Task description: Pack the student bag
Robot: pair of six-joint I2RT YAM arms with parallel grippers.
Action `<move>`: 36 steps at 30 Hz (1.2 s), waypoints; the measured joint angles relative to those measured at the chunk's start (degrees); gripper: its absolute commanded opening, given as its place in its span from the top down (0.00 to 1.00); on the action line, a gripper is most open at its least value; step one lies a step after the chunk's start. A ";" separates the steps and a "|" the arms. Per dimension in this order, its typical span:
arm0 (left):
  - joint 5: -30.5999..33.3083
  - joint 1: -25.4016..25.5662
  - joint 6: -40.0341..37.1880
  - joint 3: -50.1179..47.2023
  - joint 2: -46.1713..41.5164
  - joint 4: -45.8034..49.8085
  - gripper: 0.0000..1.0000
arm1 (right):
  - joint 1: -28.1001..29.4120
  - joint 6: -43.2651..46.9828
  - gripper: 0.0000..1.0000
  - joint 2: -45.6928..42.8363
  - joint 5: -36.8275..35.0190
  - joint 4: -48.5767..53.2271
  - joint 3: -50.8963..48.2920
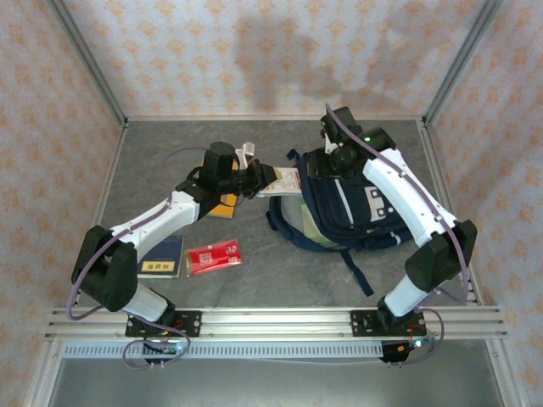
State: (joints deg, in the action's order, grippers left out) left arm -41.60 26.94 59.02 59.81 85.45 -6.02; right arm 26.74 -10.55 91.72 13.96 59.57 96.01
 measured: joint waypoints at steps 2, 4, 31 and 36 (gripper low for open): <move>0.02 0.37 0.59 0.00 0.00 -1.05 1.00 | 0.09 -1.55 0.53 -0.61 2.82 0.00 0.02; 0.04 0.57 1.11 0.00 0.00 -1.70 1.00 | 0.15 -2.78 0.54 -0.35 5.27 0.00 0.02; 2.64 1.84 -3.93 1.70 0.74 3.56 1.00 | 0.68 -0.42 1.00 6.80 -1.05 12.04 14.03; 3.08 1.84 -3.80 2.34 2.43 3.50 1.00 | 0.57 1.25 1.00 6.69 -2.40 15.21 18.21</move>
State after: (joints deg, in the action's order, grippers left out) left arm -38.52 28.77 55.22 62.15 87.88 -2.52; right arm 27.31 -9.30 98.41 11.55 74.78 114.21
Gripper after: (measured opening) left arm 0.080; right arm 0.048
